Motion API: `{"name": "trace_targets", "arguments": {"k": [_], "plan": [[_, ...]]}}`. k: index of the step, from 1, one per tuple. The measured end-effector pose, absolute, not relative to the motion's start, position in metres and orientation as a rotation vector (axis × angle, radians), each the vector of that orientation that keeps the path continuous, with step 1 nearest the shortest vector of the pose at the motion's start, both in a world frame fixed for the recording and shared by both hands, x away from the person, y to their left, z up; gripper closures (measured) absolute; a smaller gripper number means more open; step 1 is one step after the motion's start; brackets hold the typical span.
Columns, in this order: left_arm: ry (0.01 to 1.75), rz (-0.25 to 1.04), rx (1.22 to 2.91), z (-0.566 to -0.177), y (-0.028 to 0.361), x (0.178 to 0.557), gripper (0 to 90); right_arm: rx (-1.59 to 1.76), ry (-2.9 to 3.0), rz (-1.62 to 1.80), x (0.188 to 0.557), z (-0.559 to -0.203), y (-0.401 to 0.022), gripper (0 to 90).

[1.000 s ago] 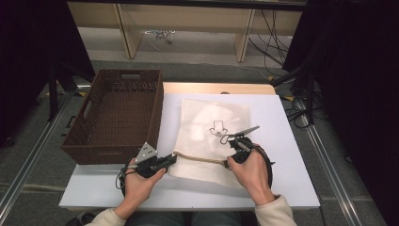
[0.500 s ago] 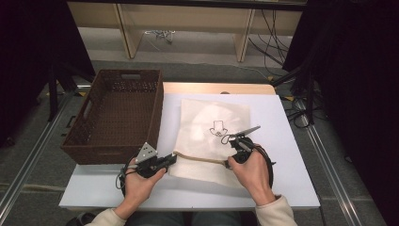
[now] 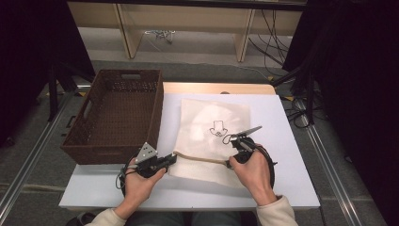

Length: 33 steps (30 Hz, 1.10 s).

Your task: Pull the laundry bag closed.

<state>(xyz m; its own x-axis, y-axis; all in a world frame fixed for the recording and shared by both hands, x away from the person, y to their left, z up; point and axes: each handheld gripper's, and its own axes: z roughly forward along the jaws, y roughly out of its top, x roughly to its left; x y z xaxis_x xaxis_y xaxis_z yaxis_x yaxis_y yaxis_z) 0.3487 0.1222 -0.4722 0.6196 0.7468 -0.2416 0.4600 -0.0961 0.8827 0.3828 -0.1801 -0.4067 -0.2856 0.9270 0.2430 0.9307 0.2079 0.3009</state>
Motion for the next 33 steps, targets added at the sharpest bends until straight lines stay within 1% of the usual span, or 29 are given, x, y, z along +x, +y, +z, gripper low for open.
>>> {"name": "trace_targets", "arguments": {"k": [19, 21, 23, 24, 25, 30, 33], "plan": [[1.006, 0.314, 1.724, -0.4727, 0.1219, 0.3486, 85.3, -1.891, -2.409, -0.611, 0.3818, -0.4071, -0.1819, 87.4], [1.005, 0.311, 1.724, -0.4727, 0.1217, 0.3486, 85.3, -1.838, -2.48, -0.647, 0.3838, -0.4093, -0.1858, 87.4], [1.004, 0.311, 1.724, -0.4728, 0.1217, 0.3485, 85.4, -1.876, -2.447, -0.631, 0.3828, -0.4089, -0.1848, 87.4], [1.005, 0.311, 1.724, -0.4728, 0.1217, 0.3485, 85.3, -1.841, -2.472, -0.642, 0.3838, -0.4099, -0.1866, 87.4], [1.006, 0.312, 1.723, -0.4727, 0.1217, 0.3484, 85.3, -1.896, -2.405, -0.602, 0.3819, -0.4075, -0.1835, 87.4], [1.005, 0.313, 1.724, -0.4727, 0.1217, 0.3486, 85.4, -1.86, -2.465, -0.641, 0.3831, -0.4084, -0.1876, 87.4], [1.006, 0.313, 1.724, -0.4727, 0.122, 0.3486, 85.3, -1.899, -2.43, -0.62, 0.3817, -0.4074, -0.1845, 87.4]]}}
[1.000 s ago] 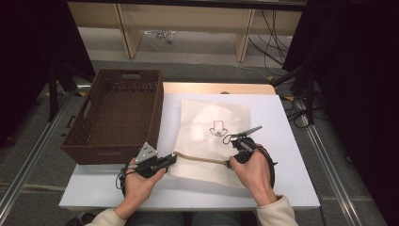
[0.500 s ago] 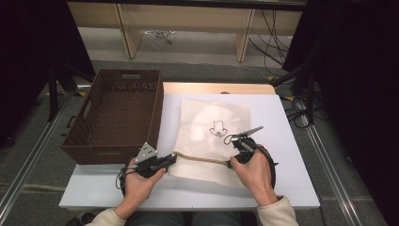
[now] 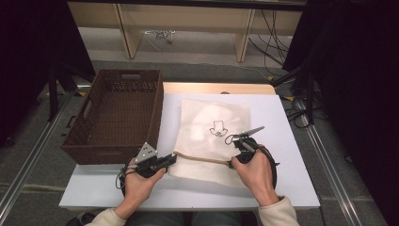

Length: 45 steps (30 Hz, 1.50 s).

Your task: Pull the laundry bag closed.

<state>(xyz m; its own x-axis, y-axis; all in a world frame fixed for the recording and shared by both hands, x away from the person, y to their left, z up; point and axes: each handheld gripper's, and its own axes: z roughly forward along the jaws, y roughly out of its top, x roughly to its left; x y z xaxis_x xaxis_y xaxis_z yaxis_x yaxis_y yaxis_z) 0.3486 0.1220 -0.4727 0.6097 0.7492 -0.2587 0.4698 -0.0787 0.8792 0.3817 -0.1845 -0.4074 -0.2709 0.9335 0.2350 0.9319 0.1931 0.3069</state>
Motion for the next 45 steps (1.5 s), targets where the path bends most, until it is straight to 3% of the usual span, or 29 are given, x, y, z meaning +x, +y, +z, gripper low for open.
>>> {"name": "trace_targets", "arguments": {"k": [45], "plan": [[0.996, 0.32, 1.735, -0.472, 0.124, 0.35, 85.3, 1.944, 2.404, 0.62, 0.381, -0.406, -0.196, 87.4]]}}
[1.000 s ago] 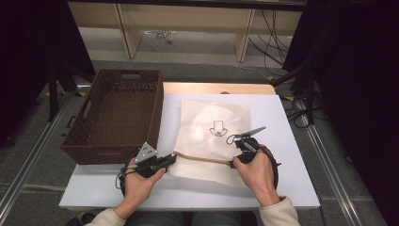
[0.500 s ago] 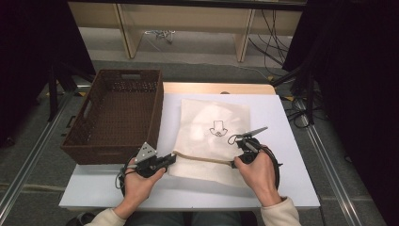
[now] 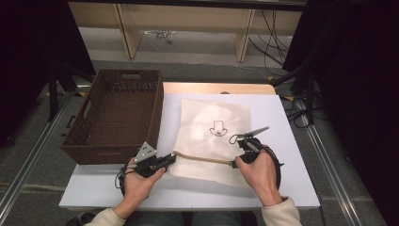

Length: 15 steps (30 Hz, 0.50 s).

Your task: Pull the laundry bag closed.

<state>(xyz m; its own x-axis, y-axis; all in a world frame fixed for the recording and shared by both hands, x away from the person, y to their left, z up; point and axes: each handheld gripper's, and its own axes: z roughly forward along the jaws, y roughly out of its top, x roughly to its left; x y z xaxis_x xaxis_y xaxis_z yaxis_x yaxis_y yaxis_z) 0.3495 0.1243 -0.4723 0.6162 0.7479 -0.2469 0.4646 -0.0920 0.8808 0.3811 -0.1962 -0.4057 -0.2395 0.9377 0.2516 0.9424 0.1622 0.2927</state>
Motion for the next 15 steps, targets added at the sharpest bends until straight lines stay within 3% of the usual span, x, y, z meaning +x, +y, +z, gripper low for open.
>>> {"name": "trace_targets", "arguments": {"k": [15], "plan": [[0.997, 0.316, 1.733, -0.4726, 0.1242, 0.349, 85.4, -1.924, -2.421, -0.636, 0.3811, -0.4073, -0.1999, 87.4]]}}
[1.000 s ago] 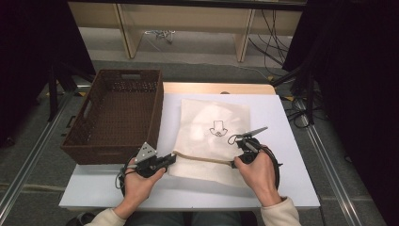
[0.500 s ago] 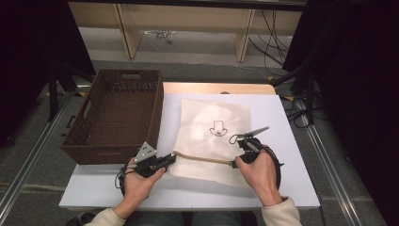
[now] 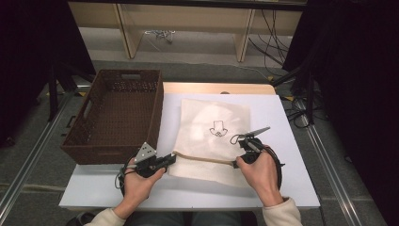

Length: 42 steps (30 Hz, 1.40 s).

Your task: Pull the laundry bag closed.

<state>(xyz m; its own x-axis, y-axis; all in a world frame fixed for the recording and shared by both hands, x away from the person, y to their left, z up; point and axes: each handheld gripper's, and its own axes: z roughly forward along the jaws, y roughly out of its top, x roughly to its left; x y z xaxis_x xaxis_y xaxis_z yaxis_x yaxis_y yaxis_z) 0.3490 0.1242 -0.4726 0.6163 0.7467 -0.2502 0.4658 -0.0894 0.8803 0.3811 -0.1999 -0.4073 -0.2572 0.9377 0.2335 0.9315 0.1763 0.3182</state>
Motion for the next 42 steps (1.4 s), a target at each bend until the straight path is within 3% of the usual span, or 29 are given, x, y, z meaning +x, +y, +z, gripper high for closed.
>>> {"name": "trace_targets", "arguments": {"k": [42], "plan": [[1.006, 0.326, 1.735, -0.472, 0.125, 0.349, 85.4, 1.929, 2.371, 0.626, 0.379, -0.401, -0.208, 87.4]]}}
